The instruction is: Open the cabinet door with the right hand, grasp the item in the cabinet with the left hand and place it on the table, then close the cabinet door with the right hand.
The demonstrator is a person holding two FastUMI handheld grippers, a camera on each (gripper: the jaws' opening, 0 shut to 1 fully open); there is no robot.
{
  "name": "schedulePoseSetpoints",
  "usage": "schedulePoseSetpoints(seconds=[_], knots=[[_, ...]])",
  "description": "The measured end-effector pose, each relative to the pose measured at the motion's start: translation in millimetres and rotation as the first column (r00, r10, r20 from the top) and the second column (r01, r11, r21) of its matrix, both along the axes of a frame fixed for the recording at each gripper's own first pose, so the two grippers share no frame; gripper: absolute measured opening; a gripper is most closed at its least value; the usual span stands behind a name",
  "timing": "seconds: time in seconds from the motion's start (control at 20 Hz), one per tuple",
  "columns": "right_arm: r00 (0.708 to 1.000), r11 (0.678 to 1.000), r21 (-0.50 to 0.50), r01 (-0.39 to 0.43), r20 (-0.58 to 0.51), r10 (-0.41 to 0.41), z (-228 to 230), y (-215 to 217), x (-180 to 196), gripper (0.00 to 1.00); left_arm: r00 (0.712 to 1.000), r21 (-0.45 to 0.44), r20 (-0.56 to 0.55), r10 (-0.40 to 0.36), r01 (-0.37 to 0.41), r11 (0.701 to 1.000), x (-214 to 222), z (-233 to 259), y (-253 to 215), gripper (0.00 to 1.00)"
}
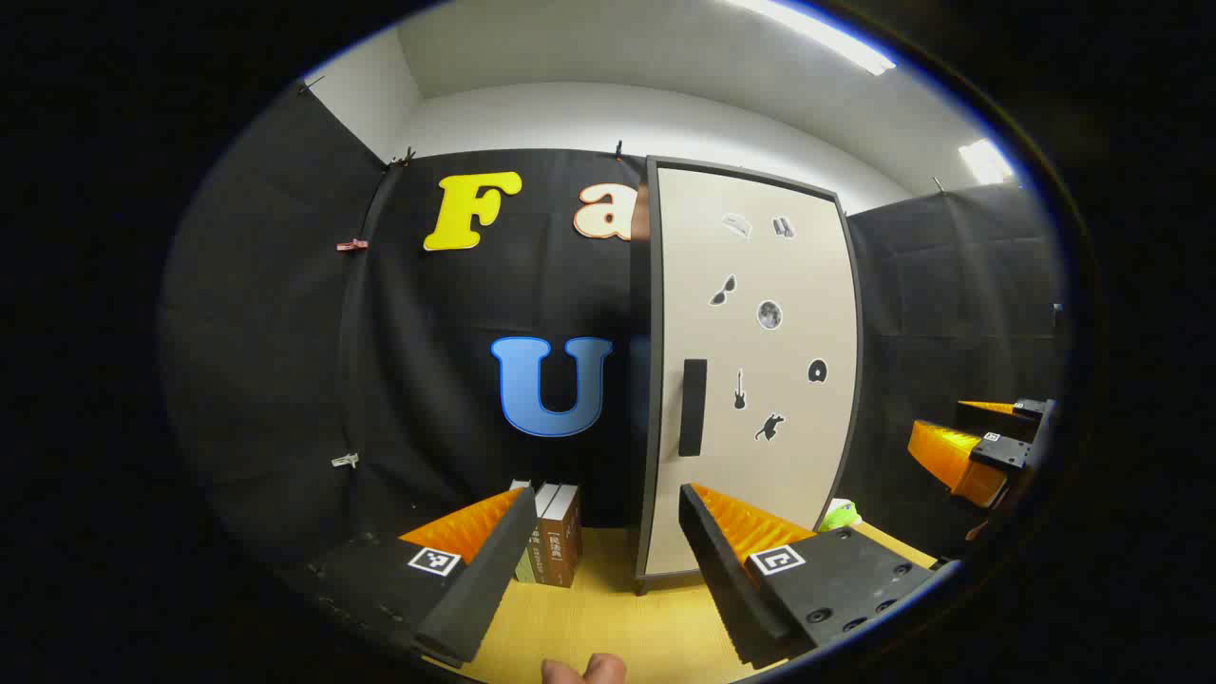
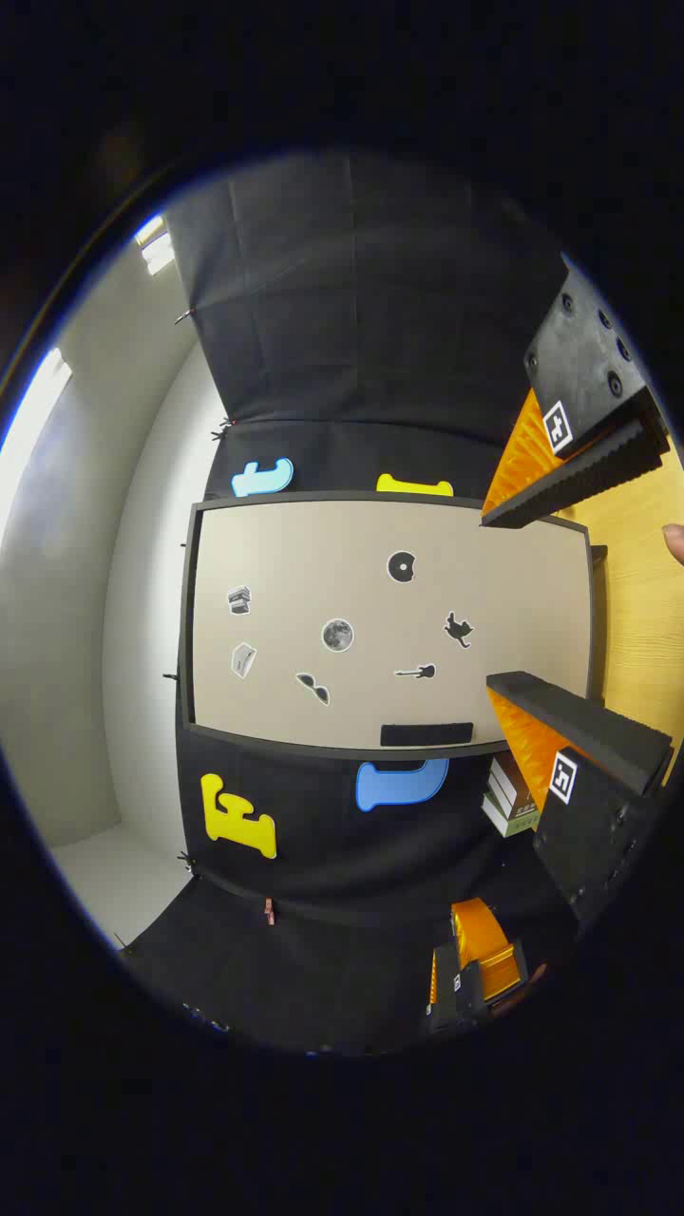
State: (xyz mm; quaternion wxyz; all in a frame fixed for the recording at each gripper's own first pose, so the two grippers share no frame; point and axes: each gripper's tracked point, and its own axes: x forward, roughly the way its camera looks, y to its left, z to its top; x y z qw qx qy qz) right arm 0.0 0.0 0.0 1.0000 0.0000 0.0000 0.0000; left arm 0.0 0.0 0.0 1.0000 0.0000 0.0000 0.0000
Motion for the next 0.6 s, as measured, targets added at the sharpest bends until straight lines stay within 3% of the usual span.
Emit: schedulePoseSetpoints(seconds=[0.6], knots=[[1.0,1.0,0.001,0.004,-0.024,-0.004,-8.1,3.4,-4.3,0.97,0.999,0.018,0.041,0.005,-0.005,1.0,-1.6,9.1,4.6,0.95]])
